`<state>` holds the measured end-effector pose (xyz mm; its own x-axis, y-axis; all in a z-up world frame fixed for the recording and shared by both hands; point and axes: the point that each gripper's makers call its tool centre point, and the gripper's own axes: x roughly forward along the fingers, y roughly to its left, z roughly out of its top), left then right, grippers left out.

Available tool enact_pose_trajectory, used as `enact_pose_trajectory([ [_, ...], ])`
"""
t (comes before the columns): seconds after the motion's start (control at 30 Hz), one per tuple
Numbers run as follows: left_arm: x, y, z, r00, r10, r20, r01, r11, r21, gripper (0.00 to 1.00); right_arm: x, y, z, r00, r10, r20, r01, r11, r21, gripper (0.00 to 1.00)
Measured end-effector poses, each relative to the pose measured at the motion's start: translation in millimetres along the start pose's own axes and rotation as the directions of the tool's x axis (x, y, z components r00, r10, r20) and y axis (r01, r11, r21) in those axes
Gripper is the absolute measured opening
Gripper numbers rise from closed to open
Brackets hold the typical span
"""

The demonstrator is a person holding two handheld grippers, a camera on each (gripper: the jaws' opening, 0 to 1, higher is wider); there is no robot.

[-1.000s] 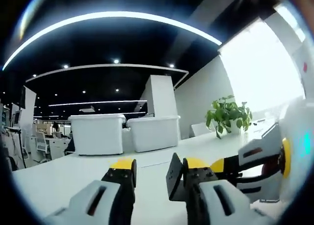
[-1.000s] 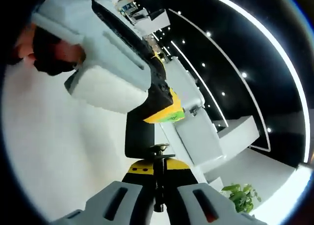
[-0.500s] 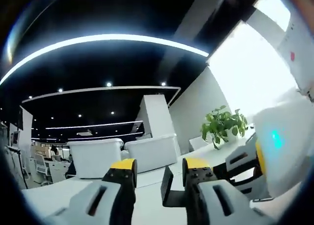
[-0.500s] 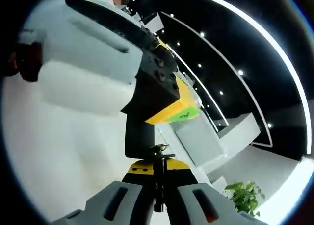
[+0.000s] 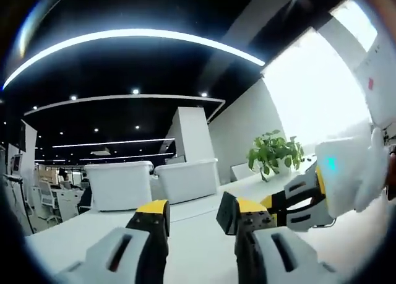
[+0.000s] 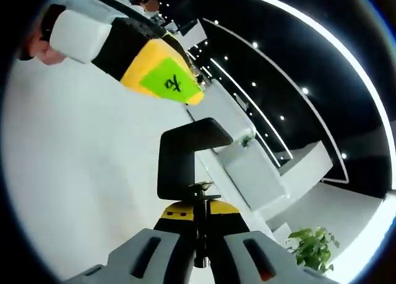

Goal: Clamp the fixed fixture on the desktop, loosen the retaining clip, secure it to the edge of the desk, and tighten the retaining clip.

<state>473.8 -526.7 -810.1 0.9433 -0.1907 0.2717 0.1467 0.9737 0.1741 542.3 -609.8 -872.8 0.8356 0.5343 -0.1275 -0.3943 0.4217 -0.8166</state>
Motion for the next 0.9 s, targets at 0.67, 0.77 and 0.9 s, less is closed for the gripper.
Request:
enact_pose_trajectory([
  [0.67,-99.3,45.4,-0.1,0.992,0.085,-0.094,-0.089,0.995,-0.040,0.34,-45.2,6.2,17.4,0.994,0.035,0.104,-0.040,0.998,0.052,0.03],
  [0.77,-113.1,52.7,-3.6,0.988,0.110,-0.110,-0.116,0.992,-0.045,0.34,-50.7,10.3,19.2,0.993,0.038,0.114,-0.044,0.997,0.057,0.03],
  [0.9,-124.0,57.4,-0.9,0.987,0.130,-0.097,-0.135,0.990,-0.044,0.33,-57.4,16.7,18.8,0.992,0.046,0.116,-0.053,0.997,0.053,0.03],
])
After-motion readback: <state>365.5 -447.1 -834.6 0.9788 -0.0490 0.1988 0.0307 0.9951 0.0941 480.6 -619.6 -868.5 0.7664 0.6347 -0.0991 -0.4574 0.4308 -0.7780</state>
